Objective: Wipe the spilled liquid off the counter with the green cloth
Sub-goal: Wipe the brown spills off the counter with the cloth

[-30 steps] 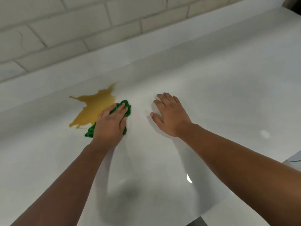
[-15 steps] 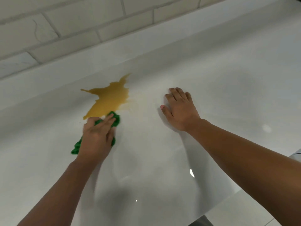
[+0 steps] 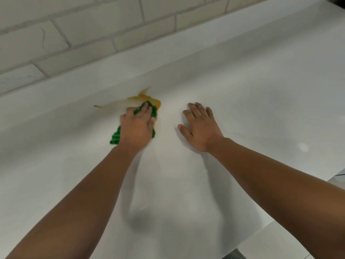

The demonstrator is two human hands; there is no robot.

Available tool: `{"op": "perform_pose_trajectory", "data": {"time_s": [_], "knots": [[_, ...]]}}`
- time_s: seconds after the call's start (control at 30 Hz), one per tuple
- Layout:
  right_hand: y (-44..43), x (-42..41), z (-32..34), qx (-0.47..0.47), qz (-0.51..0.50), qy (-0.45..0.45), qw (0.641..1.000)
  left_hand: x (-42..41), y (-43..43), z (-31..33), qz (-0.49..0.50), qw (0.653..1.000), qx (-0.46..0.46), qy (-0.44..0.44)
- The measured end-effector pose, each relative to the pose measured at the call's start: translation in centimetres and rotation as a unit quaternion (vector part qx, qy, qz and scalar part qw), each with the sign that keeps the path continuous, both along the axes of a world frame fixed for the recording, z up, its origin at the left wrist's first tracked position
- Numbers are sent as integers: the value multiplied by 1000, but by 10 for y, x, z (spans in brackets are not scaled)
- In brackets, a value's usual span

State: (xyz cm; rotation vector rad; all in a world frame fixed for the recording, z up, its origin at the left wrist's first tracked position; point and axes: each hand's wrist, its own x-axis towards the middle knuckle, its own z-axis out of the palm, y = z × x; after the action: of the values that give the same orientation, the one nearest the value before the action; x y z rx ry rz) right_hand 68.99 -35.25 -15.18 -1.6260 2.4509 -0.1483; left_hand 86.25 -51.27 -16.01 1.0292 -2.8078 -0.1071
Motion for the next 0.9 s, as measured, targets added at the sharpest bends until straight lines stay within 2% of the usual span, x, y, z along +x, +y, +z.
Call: {"op": "perform_pose_trajectory", "data": {"time_s": [0.17,0.3,0.43,0.5,0.6,0.73,0.8,0.9], "knots": [[2,-5,0,-16,12,-3,1000,42,27,2,-55,998,2,-14],[5,-8,-1,-22,23,-5,999,64,-8,1,57,994,-16,-97],[8,-10,-2,-32,27,-6,999,20,-33,2,96,987,7,-129],[8,-10,-2,-33,27,-7,999,-8,-24,4,75,990,5,-121],[10,-12,-1,-31,30,-11,999,-26,8,6,-13,994,1,-110],[11,-16,-2,-37,36,-6,999,12,36,9,-120,987,9,-111],[12,-18,-3,-42,40,-8,998,37,25,7,-126,987,25,-101],[13,-19,-2,-45,44,-7,998,49,-12,5,-52,994,20,-99]]}}
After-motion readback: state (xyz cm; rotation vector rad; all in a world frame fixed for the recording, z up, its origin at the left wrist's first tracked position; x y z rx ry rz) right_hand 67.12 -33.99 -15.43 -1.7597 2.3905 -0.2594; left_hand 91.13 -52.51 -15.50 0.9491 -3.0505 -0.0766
